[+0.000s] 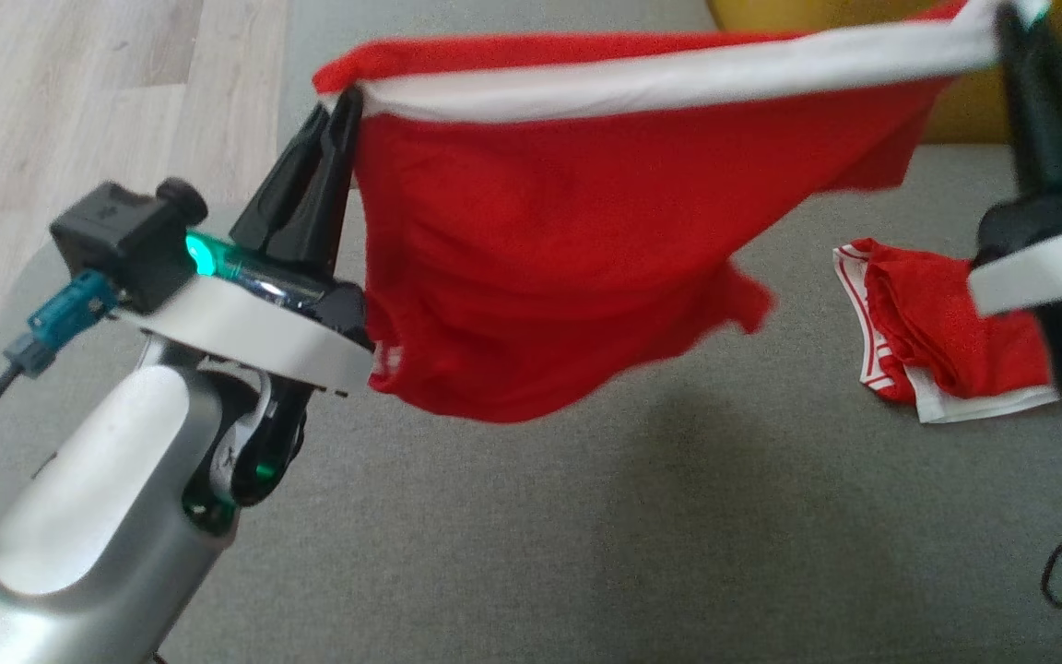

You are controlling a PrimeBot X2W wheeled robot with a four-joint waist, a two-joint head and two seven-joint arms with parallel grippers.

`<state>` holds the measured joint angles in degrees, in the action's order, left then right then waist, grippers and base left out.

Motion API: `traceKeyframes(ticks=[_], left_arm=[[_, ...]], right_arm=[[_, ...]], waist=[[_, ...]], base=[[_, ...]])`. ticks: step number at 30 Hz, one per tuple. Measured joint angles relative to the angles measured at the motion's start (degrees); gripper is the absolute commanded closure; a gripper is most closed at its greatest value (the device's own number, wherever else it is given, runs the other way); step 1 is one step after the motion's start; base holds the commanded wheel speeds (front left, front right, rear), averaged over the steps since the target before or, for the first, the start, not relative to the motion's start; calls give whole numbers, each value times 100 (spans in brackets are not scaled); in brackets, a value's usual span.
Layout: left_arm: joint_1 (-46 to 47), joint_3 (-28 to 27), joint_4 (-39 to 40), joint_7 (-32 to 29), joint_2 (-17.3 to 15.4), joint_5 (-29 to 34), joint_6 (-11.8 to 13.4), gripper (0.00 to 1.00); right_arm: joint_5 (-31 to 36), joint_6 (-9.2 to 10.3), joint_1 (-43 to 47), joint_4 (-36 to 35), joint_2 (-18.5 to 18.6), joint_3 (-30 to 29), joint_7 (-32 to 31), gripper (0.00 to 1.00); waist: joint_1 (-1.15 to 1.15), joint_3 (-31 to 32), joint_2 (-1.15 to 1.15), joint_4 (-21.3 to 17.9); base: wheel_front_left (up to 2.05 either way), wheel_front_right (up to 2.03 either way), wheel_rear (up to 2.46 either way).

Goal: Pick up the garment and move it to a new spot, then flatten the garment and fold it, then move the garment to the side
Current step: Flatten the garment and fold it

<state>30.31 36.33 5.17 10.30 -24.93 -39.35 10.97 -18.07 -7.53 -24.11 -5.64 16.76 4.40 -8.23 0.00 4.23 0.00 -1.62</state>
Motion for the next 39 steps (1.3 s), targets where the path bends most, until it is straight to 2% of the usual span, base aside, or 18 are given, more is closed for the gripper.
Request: traceKeyframes(ticks=[7,10,12,16,19,24,25,26,30,34,35,39], left_arm=[[77,-16,754,-492,-151,96,369,100],[205,-26,719,-657,-226,96,363,100],[431,-26,509,-749,-221,89,271,100],[1160,-34,-248,-880,-187,78,-26,100],[1964,-67,-1143,-887,-30,82,-339,100],[3427,-243,-2685,-444,325,240,-684,100],[3714,-265,-2919,-320,402,305,-735,100],[3714,-265,-2919,-320,402,305,-735,100],[4660,-420,-3728,236,748,456,-884,100],[4809,-523,-4391,392,950,448,-1233,100],[4678,-521,-4659,400,994,458,-1371,100],[4208,-538,-4876,441,1120,532,-1603,100]], right_arm=[[369,0,-257,-701,-91,-316,-846,100],[503,0,-406,-708,-144,-296,-1115,100],[492,0,-670,-531,-162,-248,-1202,100],[344,0,-1527,178,-197,-76,-1238,100],[205,0,-2464,1091,-268,73,-1024,100],[245,0,-4057,2662,-345,390,-38,100],[310,0,-4360,2937,-349,361,220,100],[310,0,-4360,2937,-349,361,220,100],[526,0,-5365,3909,-387,285,1180,100],[493,0,-5541,4769,-584,312,1691,100],[439,0,-5433,5176,-666,403,1813,100],[194,0,-5064,5850,-751,572,1892,100]], waist=[[0,-40,0,-2],[0,-172,0,7],[0,-292,0,11],[0,-646,0,9],[0,-1031,0,11],[2,-1692,0,26],[2,-1816,0,33],[2,-1816,0,33],[2,-2253,0,94],[2,-2514,0,181],[2,-2588,-1,225],[1,-2715,0,288]], base=[[0,0,0],[0,0,0],[0,0,0],[0,0,0],[0,0,0],[0,0,0],[0,0,0],[0,0,0],[0,0,0],[0,0,0],[0,0,0],[0,0,0]])
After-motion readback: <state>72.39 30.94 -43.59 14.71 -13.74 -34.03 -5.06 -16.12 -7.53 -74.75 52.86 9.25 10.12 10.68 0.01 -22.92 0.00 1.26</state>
